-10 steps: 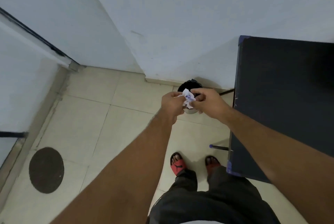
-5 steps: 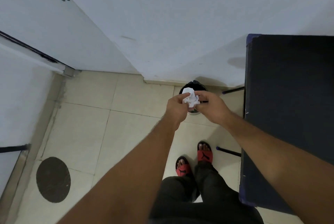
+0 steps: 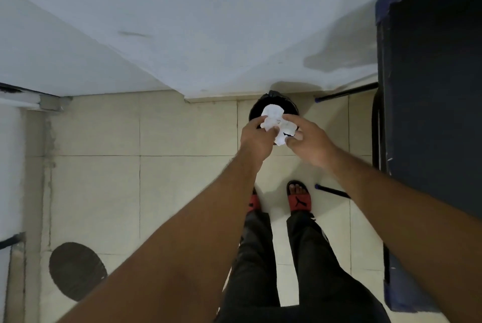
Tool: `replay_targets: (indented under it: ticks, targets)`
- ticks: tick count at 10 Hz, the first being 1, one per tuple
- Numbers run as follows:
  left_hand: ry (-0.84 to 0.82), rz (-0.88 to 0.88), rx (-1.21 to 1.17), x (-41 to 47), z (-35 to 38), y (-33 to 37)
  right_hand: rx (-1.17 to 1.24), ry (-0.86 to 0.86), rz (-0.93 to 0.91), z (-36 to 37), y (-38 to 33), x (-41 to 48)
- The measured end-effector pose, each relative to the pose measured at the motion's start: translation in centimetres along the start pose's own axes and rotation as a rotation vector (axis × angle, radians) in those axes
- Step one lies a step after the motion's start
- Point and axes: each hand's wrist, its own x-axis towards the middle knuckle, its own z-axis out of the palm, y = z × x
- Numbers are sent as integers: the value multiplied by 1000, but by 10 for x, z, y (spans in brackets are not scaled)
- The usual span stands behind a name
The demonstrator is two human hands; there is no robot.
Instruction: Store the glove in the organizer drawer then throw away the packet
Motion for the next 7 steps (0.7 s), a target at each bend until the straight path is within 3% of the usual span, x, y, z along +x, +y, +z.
replay_targets:
  ticks: [2,5,7]
  targets:
    - [-13,-23,94,38,2,-12,22,-13,98,10,5,28]
    - [75,-146,38,73,19,-26,-2,28,101,15,33,30]
    - [-24,-95,114,80,29,-28,22,-12,138,13,58,30]
